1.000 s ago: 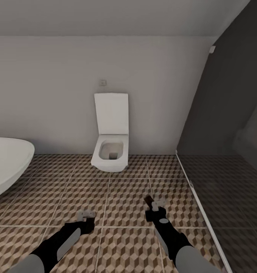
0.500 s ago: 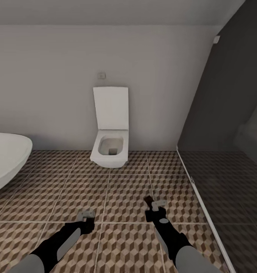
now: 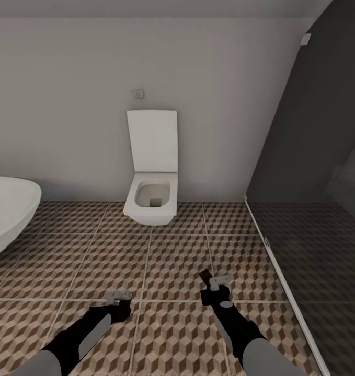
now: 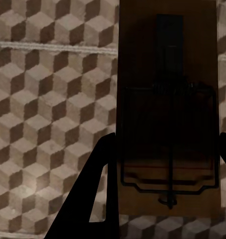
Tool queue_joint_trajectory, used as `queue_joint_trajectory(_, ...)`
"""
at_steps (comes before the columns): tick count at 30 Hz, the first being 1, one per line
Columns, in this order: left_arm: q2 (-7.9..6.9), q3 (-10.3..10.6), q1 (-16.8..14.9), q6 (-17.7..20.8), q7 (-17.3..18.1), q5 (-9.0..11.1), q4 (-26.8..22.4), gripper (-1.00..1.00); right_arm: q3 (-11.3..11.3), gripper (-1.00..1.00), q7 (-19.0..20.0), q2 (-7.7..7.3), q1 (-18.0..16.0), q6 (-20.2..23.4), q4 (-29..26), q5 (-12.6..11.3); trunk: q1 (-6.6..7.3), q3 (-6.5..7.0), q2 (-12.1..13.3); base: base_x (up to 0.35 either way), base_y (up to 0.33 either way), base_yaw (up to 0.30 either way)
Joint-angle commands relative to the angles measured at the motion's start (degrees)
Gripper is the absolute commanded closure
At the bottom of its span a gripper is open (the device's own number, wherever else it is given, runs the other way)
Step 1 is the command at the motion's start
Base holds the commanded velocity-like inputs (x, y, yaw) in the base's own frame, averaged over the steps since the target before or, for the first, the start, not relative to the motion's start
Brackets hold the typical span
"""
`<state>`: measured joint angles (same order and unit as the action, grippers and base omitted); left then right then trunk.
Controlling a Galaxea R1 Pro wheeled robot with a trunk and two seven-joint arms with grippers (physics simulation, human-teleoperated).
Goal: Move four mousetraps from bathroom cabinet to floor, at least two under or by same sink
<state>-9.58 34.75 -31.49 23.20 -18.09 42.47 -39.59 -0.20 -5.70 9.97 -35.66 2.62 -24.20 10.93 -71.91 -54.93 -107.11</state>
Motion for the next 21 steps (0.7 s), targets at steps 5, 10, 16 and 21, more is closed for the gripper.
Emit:
queue_joint_trajectory(5,-0.09,0.40,-0.06,0.09,-0.64,0.50,-0.06,1.00,0.02,1.00,-0.45,0.03,-0.02,0.28,-0.06,0.59,-1.10,-1.41,-2.04,0.000,0.000,0.000)
queue_joint_trajectory(10,-0.09,0.40,-0.05,0.09,-0.64,0.51,-0.05,1.00,0.02,1.00,-0.45,0.03,-0.02,0.28,-0.06,0.59,-2.20,-2.76,-4.05,0.000,0.000,0.000)
queue_joint_trajectory(16,-0.09,0.40,-0.06,0.09,-0.64,0.51,-0.05,1.00,0.02,1.00,-0.45,0.03,-0.02,0.28,-0.06,0.59,-3.51,-4.38,-6.45,0.000,0.000,0.000)
queue_joint_trajectory(21,-0.11,0.40,-0.06,0.06,-0.64,0.46,-0.05,1.00,0.02,1.00,-0.45,0.03,-0.02,0.28,-0.06,0.59,-3.73,-5.02,-6.86,0.000,0.000,0.000)
